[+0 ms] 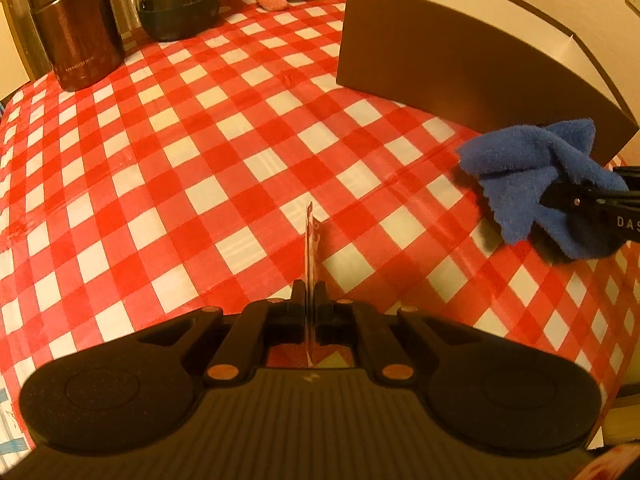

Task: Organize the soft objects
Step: 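Carry the blue towel and packet up over the brown box with both tools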

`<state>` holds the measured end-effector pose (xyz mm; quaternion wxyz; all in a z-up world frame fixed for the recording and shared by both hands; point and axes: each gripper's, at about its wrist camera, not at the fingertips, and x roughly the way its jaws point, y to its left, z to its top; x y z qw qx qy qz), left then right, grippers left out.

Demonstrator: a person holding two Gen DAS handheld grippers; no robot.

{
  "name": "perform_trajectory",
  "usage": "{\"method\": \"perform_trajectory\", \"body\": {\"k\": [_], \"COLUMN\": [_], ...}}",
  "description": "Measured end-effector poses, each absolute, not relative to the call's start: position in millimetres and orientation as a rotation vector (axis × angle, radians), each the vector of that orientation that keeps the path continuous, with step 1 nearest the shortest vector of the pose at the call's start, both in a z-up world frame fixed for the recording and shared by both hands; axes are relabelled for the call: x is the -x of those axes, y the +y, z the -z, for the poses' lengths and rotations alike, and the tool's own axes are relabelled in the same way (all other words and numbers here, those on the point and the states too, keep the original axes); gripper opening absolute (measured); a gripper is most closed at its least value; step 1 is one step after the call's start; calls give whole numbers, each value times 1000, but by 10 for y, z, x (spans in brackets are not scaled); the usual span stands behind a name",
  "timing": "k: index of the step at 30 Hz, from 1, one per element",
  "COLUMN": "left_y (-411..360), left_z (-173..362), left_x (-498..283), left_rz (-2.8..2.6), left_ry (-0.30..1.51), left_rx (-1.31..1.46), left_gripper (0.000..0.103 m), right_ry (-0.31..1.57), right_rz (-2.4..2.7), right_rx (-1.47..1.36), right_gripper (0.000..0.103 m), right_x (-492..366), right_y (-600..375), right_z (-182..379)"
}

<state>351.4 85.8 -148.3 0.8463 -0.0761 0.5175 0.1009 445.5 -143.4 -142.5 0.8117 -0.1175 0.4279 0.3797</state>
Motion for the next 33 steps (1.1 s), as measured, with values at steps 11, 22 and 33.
{"method": "perform_trajectory", "body": {"k": [11, 22, 33], "left_y": [750, 607, 442], "left_z": [1121, 593, 252], "left_x": [-3567, -3865, -4566], "left_rz": [-199, -166, -91], "left_ry": [1020, 889, 795], "left_rx": [145, 86, 21], "left_gripper": [4, 4, 4], "right_ry": [867, 768, 707], "right_rz": [-870, -852, -764], "right_rx": [183, 105, 27], "right_gripper": [20, 20, 20], "right_x": [-4309, -4486, -5073], "right_y": [-1549, -1746, -1946], "right_z": [1046, 477, 109]}}
